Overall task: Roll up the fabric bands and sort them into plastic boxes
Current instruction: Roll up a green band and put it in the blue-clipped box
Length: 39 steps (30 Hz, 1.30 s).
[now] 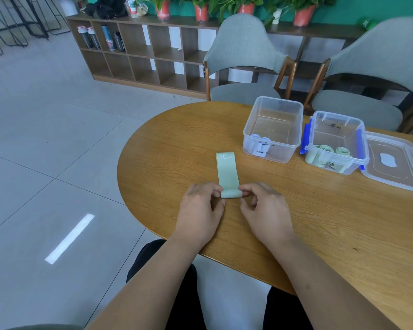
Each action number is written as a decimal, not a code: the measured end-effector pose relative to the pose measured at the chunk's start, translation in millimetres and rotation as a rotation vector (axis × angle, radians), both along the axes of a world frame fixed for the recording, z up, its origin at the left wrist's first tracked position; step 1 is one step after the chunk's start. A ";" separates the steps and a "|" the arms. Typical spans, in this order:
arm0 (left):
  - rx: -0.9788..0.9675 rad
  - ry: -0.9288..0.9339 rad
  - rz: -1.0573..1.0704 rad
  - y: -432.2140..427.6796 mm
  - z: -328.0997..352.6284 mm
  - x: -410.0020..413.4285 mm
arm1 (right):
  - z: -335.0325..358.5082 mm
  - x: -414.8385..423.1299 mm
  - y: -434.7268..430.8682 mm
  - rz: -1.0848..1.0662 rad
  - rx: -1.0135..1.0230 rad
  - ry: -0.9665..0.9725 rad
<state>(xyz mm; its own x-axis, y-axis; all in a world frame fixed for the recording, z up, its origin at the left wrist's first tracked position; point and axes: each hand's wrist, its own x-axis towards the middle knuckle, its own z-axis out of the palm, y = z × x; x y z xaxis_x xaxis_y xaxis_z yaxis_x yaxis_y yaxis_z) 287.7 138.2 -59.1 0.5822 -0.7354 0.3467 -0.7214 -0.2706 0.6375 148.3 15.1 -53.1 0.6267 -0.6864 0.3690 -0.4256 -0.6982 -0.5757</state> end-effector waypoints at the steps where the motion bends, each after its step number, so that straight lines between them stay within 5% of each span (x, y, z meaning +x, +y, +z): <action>1: 0.005 0.003 0.004 -0.2 0.0 0.1 | 0.1 0.0 -0.2 0.000 -0.001 0.001; 15: -0.013 0.019 0.006 0.9 2.1 0.6 | 1.5 -1.7 -2.8 0.001 0.123 -0.023; 39: -0.009 -0.011 0.030 1.2 4.2 -0.5 | 1.4 -1.8 -0.3 -0.005 0.045 -0.019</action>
<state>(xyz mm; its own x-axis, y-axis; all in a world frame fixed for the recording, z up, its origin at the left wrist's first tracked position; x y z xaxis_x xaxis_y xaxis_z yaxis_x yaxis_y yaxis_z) 287.3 139.5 -54.9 0.5998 -0.7149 0.3594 -0.7201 -0.2864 0.6321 146.5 14.9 -51.7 0.6164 -0.7058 0.3493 -0.4176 -0.6690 -0.6149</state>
